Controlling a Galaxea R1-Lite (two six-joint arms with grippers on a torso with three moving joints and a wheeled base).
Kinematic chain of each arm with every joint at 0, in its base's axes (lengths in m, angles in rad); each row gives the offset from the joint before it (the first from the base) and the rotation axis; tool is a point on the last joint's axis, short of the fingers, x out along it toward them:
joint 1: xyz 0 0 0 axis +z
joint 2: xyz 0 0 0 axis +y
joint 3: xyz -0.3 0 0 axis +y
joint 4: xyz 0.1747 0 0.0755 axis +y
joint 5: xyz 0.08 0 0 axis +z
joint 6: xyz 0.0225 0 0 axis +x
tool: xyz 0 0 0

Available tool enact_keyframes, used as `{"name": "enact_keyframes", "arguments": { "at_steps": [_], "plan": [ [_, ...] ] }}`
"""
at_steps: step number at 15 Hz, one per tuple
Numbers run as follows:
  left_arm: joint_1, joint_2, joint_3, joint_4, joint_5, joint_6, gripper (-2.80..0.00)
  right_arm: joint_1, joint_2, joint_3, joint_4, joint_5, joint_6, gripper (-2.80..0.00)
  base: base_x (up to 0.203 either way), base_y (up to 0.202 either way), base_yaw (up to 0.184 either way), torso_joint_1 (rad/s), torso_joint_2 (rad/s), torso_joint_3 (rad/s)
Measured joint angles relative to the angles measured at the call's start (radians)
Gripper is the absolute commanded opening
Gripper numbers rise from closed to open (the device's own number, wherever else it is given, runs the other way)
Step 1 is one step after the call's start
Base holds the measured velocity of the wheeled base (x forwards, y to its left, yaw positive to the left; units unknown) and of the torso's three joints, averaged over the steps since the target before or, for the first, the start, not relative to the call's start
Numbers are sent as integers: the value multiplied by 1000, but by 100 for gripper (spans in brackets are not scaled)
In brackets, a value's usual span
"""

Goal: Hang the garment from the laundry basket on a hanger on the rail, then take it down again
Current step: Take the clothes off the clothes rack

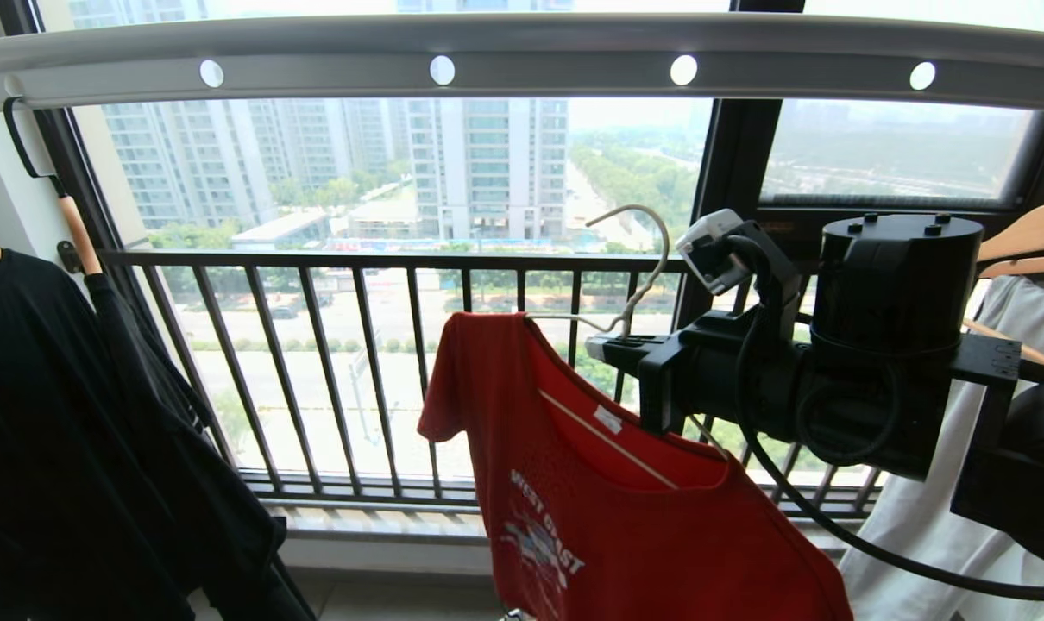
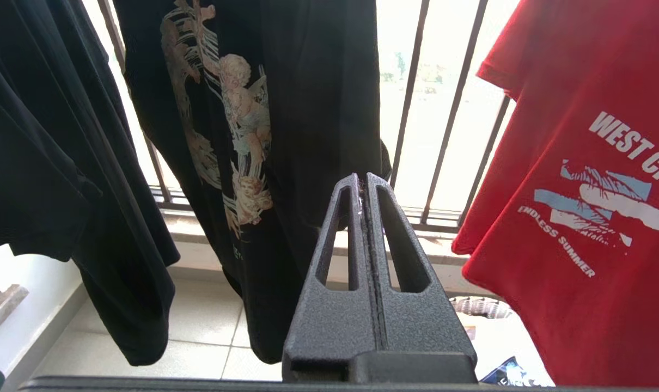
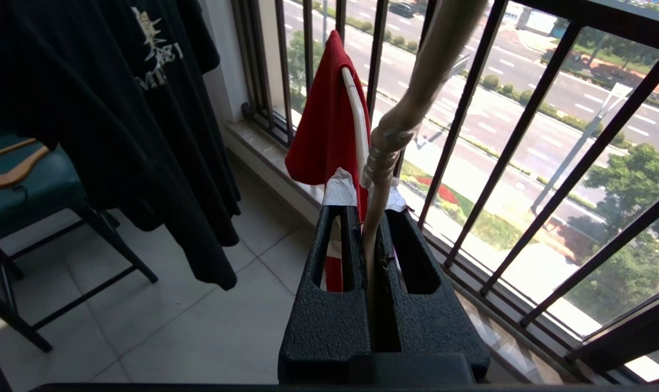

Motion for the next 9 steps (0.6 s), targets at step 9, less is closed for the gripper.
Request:
{"name": "enact_keyframes", "arguments": {
  "at_steps": [9],
  "plan": [
    [0,0,-3,5,0,16,-280,-29,84,-9,-29,18,1,-280,0,0,0,0,0,0]
  ]
}}
